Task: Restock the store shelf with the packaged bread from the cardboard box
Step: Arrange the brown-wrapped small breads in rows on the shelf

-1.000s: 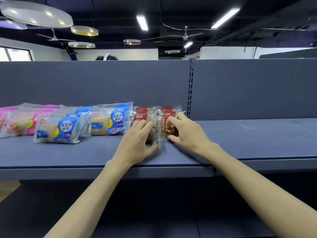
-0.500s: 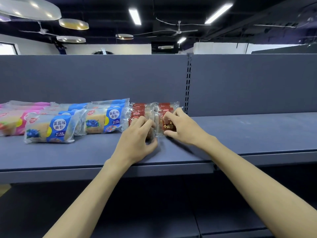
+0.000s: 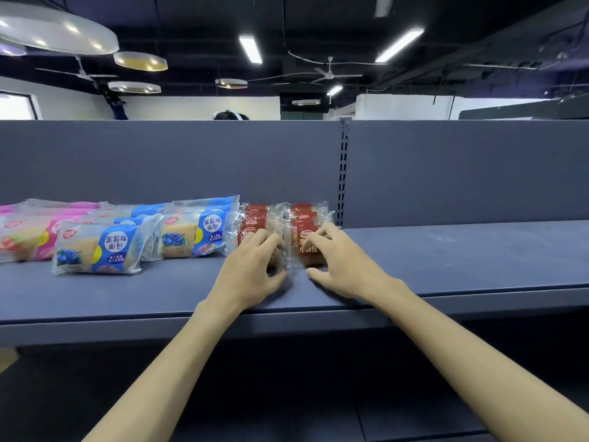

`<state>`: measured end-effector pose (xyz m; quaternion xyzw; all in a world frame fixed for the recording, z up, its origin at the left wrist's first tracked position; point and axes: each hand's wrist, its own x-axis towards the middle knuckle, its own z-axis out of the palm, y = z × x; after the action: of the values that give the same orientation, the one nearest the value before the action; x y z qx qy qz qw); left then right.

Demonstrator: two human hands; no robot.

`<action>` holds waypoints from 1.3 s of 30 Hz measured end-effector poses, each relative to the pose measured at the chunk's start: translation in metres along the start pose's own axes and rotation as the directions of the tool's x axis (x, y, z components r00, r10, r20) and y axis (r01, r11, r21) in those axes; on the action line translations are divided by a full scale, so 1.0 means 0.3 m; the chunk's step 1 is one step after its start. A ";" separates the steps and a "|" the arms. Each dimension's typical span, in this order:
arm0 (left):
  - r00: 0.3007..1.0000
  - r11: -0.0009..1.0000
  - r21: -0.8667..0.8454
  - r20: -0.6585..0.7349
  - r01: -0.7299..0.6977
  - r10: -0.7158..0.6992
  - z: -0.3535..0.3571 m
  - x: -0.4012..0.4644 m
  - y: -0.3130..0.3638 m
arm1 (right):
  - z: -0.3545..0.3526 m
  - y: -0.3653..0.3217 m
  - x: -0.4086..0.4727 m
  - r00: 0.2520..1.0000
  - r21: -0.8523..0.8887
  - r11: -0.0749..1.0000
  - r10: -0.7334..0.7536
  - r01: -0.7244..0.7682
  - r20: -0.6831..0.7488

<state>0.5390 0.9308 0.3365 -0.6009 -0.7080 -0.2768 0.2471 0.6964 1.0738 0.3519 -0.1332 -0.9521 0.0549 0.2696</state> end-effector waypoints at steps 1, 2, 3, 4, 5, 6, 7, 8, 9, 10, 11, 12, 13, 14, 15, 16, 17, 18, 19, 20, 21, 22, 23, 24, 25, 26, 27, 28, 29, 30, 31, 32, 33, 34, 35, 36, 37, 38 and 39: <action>1.000 1.000 0.003 0.006 0.006 -0.006 -0.002 -0.001 0.002 | -0.005 -0.006 -0.010 1.000 0.003 1.000 -0.001 0.001 0.004; 1.000 1.000 0.005 0.010 0.011 -0.011 -0.003 -0.001 0.003 | -0.011 -0.011 -0.018 1.000 0.007 1.000 -0.003 0.003 0.009; 1.000 1.000 0.003 0.008 0.013 -0.013 -0.004 -0.002 0.006 | -0.017 -0.015 -0.027 1.000 0.012 1.000 -0.003 0.003 0.017; 1.000 1.000 0.000 0.002 0.014 -0.014 -0.005 -0.003 0.007 | -0.024 -0.018 -0.035 1.000 0.017 1.000 0.001 -0.001 0.026; 1.000 1.000 0.002 -0.002 0.013 -0.013 -0.008 -0.004 0.010 | -0.032 -0.022 -0.043 0.999 0.018 1.000 0.007 -0.008 0.039; 1.000 1.000 0.011 -0.004 0.013 -0.013 -0.012 -0.007 0.014 | -0.039 -0.026 -0.050 0.999 0.015 1.000 0.013 -0.013 0.053; 1.000 1.000 0.022 -0.008 0.010 -0.010 -0.018 -0.012 0.019 | -0.045 -0.031 -0.057 0.998 0.009 1.000 0.015 -0.016 0.067; 1.000 1.000 0.027 -0.009 0.007 -0.007 -0.024 -0.018 0.022 | -0.052 -0.034 -0.062 0.997 0.004 1.000 0.014 -0.015 0.082; 1.000 1.000 0.023 -0.009 0.007 -0.007 -0.032 -0.030 0.028 | -0.057 -0.039 -0.069 0.995 0.000 1.000 0.014 -0.014 0.100; 1.000 1.000 0.014 -0.007 0.009 -0.009 -0.040 -0.045 0.032 | -0.064 -0.043 -0.072 0.993 -0.002 1.000 0.012 -0.012 0.116; 1.000 1.000 0.011 -0.006 0.005 -0.005 -0.052 -0.061 0.035 | -0.071 -0.049 -0.072 0.992 -0.005 1.000 0.009 -0.008 0.127; 1.000 1.000 0.019 -0.001 -0.001 0.001 -0.068 -0.076 0.034 | -0.078 -0.060 -0.067 0.992 -0.008 1.000 0.005 -0.004 0.130; 1.000 0.999 0.034 0.007 -0.012 0.011 -0.088 -0.088 0.030 | -0.084 -0.073 -0.059 0.992 -0.012 1.000 -0.002 0.004 0.124; 1.000 0.999 0.048 0.014 -0.017 0.017 -0.110 -0.098 0.022 | -0.087 -0.090 -0.048 0.993 -0.018 1.000 -0.015 0.017 0.116; 1.000 0.998 0.055 0.021 -0.014 0.013 -0.135 -0.106 0.011 | -0.088 -0.113 -0.036 0.993 -0.021 0.999 -0.031 0.034 0.110; 1.000 0.998 0.058 0.023 -0.004 0.002 -0.162 -0.115 0.002 | -0.086 -0.138 -0.023 0.993 -0.018 0.999 -0.049 0.051 0.105; 1.000 0.998 0.061 0.020 0.006 -0.007 -0.191 -0.124 -0.010 | -0.081 -0.167 -0.010 0.993 -0.011 0.998 -0.065 0.066 0.104; 1.000 0.998 0.065 0.018 0.018 -0.019 -0.217 -0.134 -0.023 | -0.075 -0.197 0.003 0.992 -0.002 0.997 -0.079 0.079 0.103; 0.999 0.997 0.071 0.018 0.031 -0.032 -0.245 -0.148 -0.036 | -0.067 -0.227 0.016 0.990 0.005 0.995 -0.096 0.096 0.104; 0.998 0.996 0.081 0.026 0.047 -0.049 -0.271 -0.164 -0.053 | -0.056 -0.256 0.031 0.988 0.010 0.993 -0.116 0.115 0.104; 0.997 0.993 0.098 0.032 0.061 -0.064 -0.297 -0.182 -0.069 | -0.044 -0.286 0.047 0.985 0.013 0.991 -0.134 0.133 0.107; 0.996 0.990 0.121 0.041 0.074 -0.080 -0.324 -0.202 -0.087 | -0.032 -0.317 0.062 0.982 0.016 0.989 -0.149 0.148 0.114; 0.995 0.985 0.148 0.045 0.086 -0.093 -0.354 -0.225 -0.105 | -0.019 -0.349 0.078 0.979 0.021 0.987 -0.161 0.160 0.122; 0.993 0.980 0.171 0.045 0.100 -0.109 -0.382 -0.250 -0.124 | -0.007 -0.383 0.096 0.976 0.029 0.985 -0.173 0.171 0.131; 0.991 0.975 0.189 0.043 0.116 -0.127 -0.412 -0.278 -0.144 | 0.006 -0.419 0.113 0.972 0.037 0.982 -0.188 0.185 0.138; 0.988 0.970 0.203 0.041 0.136 -0.147 -0.445 -0.308 -0.161 | 0.020 -0.458 0.132 0.968 0.047 0.977 -0.211 0.206 0.138; 0.986 0.964 0.219 0.036 0.153 -0.164 -0.478 -0.340 -0.179 | 0.035 -0.500 0.150 0.963 0.062 0.972 -0.233 0.226 0.137; 0.984 0.957 0.240 0.033 0.164 -0.177 -0.513 -0.372 -0.199 | 0.050 -0.544 0.168 0.958 0.083 0.967 -0.252 0.242 0.136; 0.982 0.949 0.267 0.032 0.170 -0.185 -0.550 -0.404 -0.218 | 0.068 -0.589 0.187 0.953 0.102 0.961 -0.268 0.255 0.139; 0.980 0.939 0.297 0.038 0.175 -0.195 -0.586 -0.437 -0.240 | 0.087 -0.635 0.203 0.948 0.116 0.956 -0.284 0.269 0.142; 0.978 0.927 0.328 0.040 0.181 -0.205 -0.624 -0.471 -0.259 | 0.108 -0.682 0.219 0.943 0.118 0.951 -0.300 0.285 0.143; 0.975 0.917 0.351 0.044 0.191 -0.220 -0.662 -0.505 -0.279 | 0.130 -0.728 0.233 0.938 0.115 0.946 -0.318 0.304 0.139; 0.972 0.908 0.368 0.041 0.200 -0.231 -0.698 -0.540 -0.296 | 0.150 -0.777 0.244 0.931 0.120 0.939 -0.338 0.323 0.135; 0.969 0.898 0.385 0.034 0.213 -0.244 -0.734 -0.575 -0.311 | 0.168 -0.825 0.254 0.923 0.135 0.929 -0.361 0.344 0.131; 0.966 0.886 0.406 0.028 0.225 -0.258 -0.767 -0.609 -0.325 | 0.185 -0.872 0.263 0.914 0.155 0.918 -0.385 0.365 0.127; 0.962 0.874 0.425 0.022 0.236 -0.271 -0.799 -0.645 -0.337 | 0.204 -0.919 0.271 0.906 0.179 0.907 -0.406 0.382 0.122; 0.959 0.862 0.443 0.015 0.248 -0.283 -0.827 -0.679 -0.351 | 0.221 -0.965 0.278 0.899 0.200 0.897 -0.422 0.395 0.118; 0.955 0.850 0.458 0.007 0.261 -0.297 -0.854 -0.716 -0.367 | 0.240 -1.012 0.284 0.891 0.217 0.886 -0.440 0.411 0.109; 0.949 0.838 0.471 0.004 0.276 -0.314 -0.879 -0.753 -0.382 | 0.261 -1.059 0.289 0.884 0.229 0.876 -0.456 0.425 0.101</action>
<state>0.4655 0.5735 0.3627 -0.4185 -0.8468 -0.1095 0.3093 0.5128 0.7914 0.3845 0.1199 -0.9645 0.0976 0.2139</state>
